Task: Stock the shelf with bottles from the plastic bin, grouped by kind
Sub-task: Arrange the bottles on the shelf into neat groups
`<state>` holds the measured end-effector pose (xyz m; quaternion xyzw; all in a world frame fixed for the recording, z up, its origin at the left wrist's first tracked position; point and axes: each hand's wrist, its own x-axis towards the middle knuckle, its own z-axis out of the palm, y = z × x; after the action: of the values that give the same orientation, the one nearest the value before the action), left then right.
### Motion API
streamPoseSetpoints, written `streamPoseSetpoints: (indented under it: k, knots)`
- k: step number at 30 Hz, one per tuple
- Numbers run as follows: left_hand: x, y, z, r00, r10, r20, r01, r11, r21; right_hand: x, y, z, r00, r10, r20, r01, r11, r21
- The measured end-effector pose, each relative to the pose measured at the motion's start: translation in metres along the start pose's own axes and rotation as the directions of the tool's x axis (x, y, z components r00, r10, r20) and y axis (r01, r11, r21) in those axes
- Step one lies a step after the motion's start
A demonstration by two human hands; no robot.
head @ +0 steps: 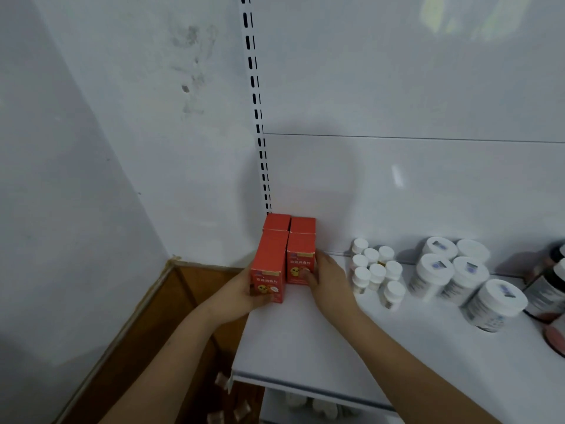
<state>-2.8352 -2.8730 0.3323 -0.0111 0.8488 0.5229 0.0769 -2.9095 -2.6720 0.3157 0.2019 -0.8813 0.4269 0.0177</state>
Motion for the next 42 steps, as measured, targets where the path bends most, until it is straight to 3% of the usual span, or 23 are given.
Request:
streamPoseSetpoints:
  k: [8,16,20,26,31,39,42]
  knots:
    - [0.018,-0.005,-0.002,0.994,-0.017,0.111,0.013,0.999,0.042,0.009,0.006,-0.004,0.981,0.014,0.191,-0.030,0.996,0.083]
    - [0.025,-0.011,-0.009,0.995,0.003,0.103,-0.002,1.000,-0.004,0.008,0.007,0.006,0.994,-0.034,0.104,0.029,0.998,0.048]
    - [0.026,-0.011,-0.012,0.995,0.012,0.097,-0.013,1.000,0.010,0.013,0.011,0.003,0.988,-0.060,0.143,0.058,0.998,0.019]
    - [0.026,-0.009,-0.014,0.995,-0.002,0.104,-0.002,0.999,0.041,0.008,0.005,0.020,0.998,0.050,0.048,-0.047,0.997,-0.063]
    - [0.021,-0.009,-0.011,0.994,-0.038,0.104,0.035,0.999,0.035,0.008,0.004,0.015,0.998,0.015,0.067,-0.014,1.000,-0.016]
    - [-0.010,-0.016,0.001,0.997,-0.075,0.007,0.075,0.997,-0.005,-0.002,-0.005,-0.012,0.989,0.034,0.145,-0.018,0.993,-0.113]
    - [-0.041,-0.028,0.005,0.976,-0.080,-0.202,0.098,0.992,0.083,-0.025,-0.003,-0.041,0.999,-0.045,0.019,0.048,0.989,-0.143]
